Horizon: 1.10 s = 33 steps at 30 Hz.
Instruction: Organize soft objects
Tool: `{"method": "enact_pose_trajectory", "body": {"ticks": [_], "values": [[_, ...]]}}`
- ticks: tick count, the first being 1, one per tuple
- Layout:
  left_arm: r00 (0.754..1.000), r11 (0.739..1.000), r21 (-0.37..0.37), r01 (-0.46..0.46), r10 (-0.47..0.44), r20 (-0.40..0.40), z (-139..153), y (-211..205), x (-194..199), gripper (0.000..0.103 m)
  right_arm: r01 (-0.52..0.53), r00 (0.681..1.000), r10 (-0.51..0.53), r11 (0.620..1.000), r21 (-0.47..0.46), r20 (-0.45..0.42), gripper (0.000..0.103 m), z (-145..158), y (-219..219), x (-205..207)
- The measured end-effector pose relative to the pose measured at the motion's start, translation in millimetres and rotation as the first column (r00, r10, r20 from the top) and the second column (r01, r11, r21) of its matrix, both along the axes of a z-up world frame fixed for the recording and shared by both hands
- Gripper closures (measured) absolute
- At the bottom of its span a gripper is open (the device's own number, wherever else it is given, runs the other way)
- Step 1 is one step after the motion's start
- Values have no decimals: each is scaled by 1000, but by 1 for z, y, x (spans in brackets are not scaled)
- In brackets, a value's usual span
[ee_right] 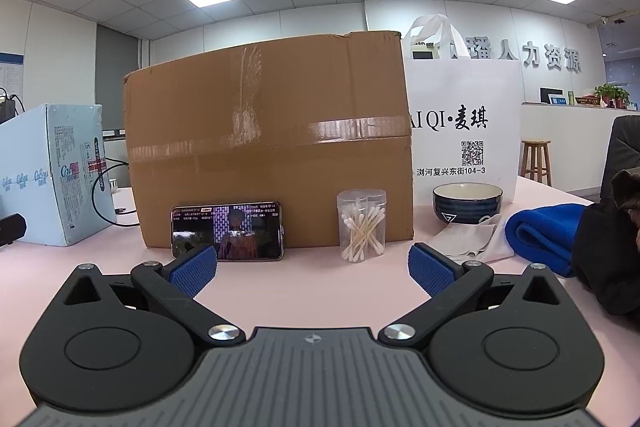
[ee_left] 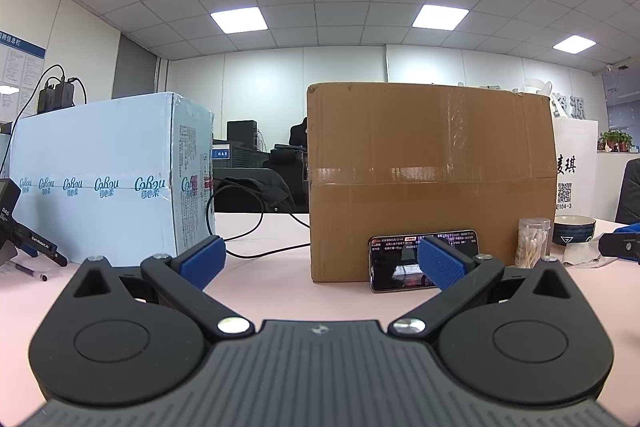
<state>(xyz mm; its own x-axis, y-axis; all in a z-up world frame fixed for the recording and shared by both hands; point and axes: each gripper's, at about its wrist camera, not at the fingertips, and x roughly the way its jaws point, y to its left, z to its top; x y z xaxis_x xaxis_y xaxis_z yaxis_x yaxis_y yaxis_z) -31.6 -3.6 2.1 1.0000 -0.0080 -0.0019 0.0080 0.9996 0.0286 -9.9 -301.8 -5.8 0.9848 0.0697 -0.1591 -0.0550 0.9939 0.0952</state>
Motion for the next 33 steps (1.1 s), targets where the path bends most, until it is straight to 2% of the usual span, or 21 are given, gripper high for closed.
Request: {"method": "enact_pose_trajectory", "body": {"ticks": [33], "values": [[1000, 1000, 3, -3, 3, -9, 0, -1, 2, 0, -12, 999, 12, 1000, -3, -32, 0, -1, 1, 2]]}}
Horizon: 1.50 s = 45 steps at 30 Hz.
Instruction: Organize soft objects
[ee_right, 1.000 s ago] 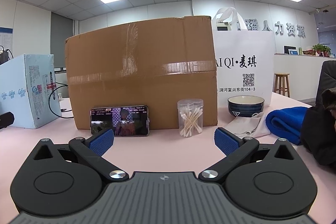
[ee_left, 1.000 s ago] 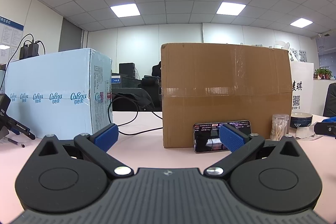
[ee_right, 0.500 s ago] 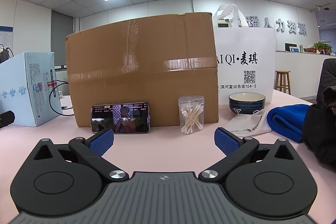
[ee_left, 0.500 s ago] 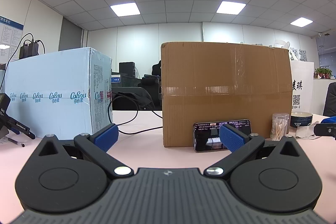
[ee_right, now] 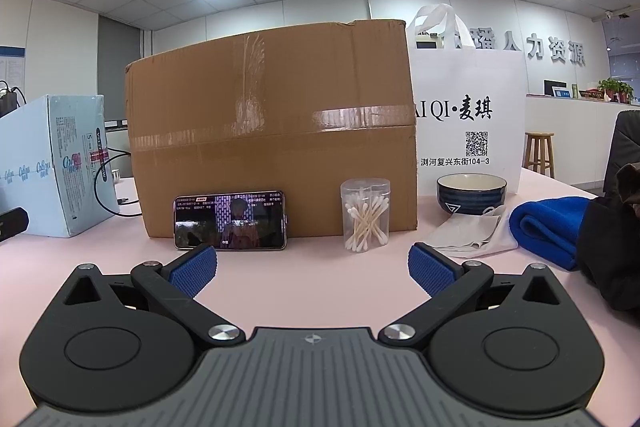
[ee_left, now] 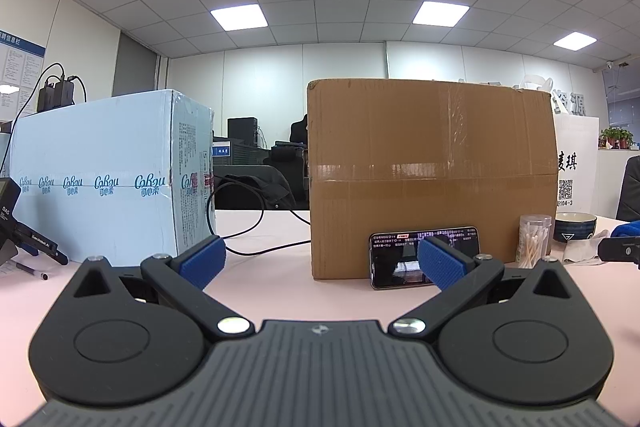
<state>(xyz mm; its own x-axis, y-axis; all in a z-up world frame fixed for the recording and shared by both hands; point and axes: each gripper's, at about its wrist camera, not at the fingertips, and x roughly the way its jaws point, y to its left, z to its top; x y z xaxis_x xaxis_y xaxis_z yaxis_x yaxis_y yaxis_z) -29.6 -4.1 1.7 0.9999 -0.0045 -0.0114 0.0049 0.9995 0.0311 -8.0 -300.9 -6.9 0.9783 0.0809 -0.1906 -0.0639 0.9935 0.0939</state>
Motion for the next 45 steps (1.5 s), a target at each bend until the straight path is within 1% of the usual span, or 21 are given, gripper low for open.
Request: {"method": "enact_pose_trajectory", "body": {"ticks": [45], "values": [[1000, 1000, -1, 3, -3, -7, 1, 1, -1, 0, -11, 1000, 11, 1000, -2, -18, 0, -1, 0, 1]]}}
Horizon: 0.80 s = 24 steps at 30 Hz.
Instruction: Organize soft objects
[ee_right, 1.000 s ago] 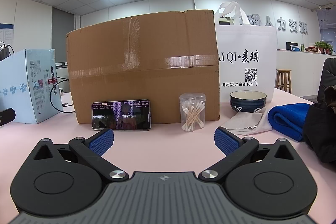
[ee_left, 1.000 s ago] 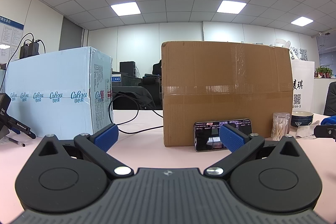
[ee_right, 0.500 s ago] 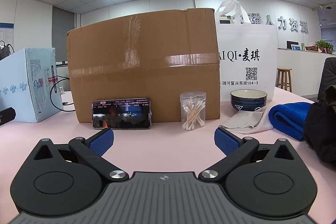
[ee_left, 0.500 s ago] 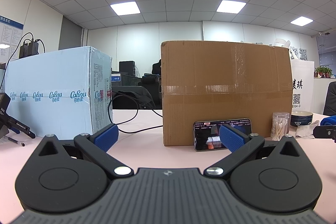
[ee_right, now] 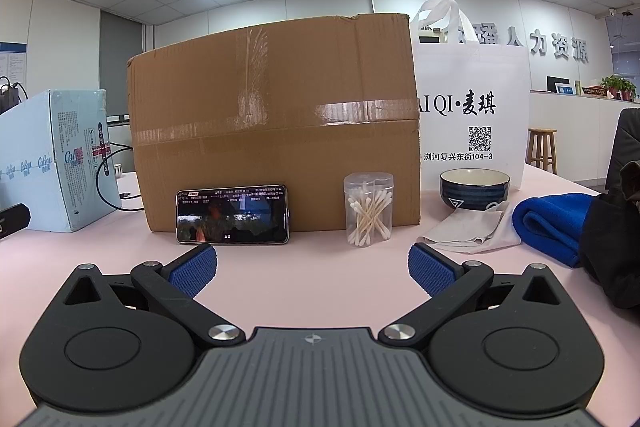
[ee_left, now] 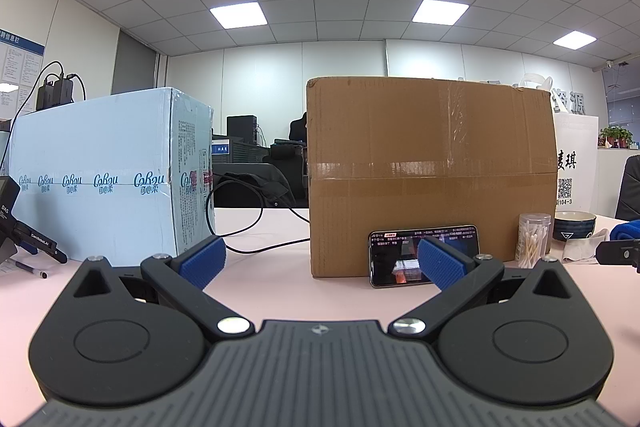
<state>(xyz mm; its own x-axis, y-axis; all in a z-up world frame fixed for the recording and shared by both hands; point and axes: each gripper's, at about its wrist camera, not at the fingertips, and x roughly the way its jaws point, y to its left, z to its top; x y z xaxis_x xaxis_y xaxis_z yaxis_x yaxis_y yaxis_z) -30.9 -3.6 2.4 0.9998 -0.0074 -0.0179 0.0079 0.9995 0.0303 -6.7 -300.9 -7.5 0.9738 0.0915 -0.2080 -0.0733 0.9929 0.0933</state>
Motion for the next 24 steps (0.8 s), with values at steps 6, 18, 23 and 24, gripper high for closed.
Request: {"method": "enact_pose_trajectory", "body": {"ticks": [6, 18, 23, 24], "values": [[1000, 1000, 0, 0, 0, -1, 0, 0, 1, 0, -1, 1000, 1, 1000, 0, -3, 0, 0, 0, 0], [1000, 1000, 1, 0, 0, -1, 0, -1, 0, 0, -3, 1000, 3, 1000, 0, -6, 0, 0, 0, 1], [1000, 1000, 1, 0, 0, -1, 0, -1, 1, 0, -3, 1000, 3, 1000, 0, -7, 0, 0, 0, 1], [1000, 1000, 1, 0, 0, -1, 0, -1, 1, 0, -3, 1000, 3, 1000, 0, -7, 0, 0, 0, 1]]}}
